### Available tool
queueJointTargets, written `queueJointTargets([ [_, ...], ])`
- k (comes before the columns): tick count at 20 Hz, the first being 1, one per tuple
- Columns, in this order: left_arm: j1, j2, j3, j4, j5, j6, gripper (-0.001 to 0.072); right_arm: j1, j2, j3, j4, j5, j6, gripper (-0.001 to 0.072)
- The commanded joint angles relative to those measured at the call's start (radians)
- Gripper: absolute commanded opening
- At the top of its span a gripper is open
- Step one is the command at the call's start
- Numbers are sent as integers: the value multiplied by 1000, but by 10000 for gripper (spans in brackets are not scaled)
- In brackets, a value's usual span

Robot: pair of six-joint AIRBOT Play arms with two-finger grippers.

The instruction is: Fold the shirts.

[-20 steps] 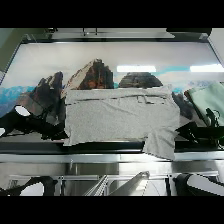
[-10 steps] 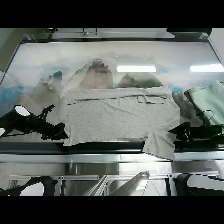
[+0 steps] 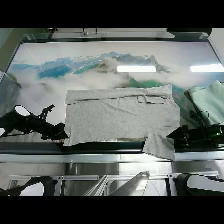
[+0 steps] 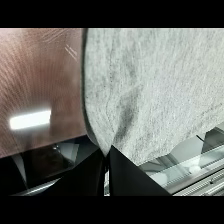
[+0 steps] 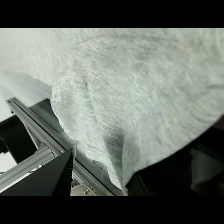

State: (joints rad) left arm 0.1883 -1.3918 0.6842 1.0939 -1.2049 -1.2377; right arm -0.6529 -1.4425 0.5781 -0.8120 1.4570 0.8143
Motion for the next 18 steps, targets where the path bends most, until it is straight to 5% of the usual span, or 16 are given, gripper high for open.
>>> queueJointTargets([
  [1,1,1,1,5,18,0,20,2,8,-11,-67,-24,41,351],
  [2,1,1,1,5,18,0,20,2,8,-23,-74,-40,49,350],
  [4,1,1,1,5,19,0,20,2,8,-37,-74,-55,49,160],
  [5,1,1,1,5,19,0,20,2,8,-37,-73,-54,49,129],
  [9,1,1,1,5,18,0,20,2,8,-31,-28,-33,46,122],
  [11,1,1,1,4,18,0,20,2,9,4,-14,15,47,12],
  [18,65,1,4,6,-54,-2,19,0,8,91,-18,96,50,11],
])
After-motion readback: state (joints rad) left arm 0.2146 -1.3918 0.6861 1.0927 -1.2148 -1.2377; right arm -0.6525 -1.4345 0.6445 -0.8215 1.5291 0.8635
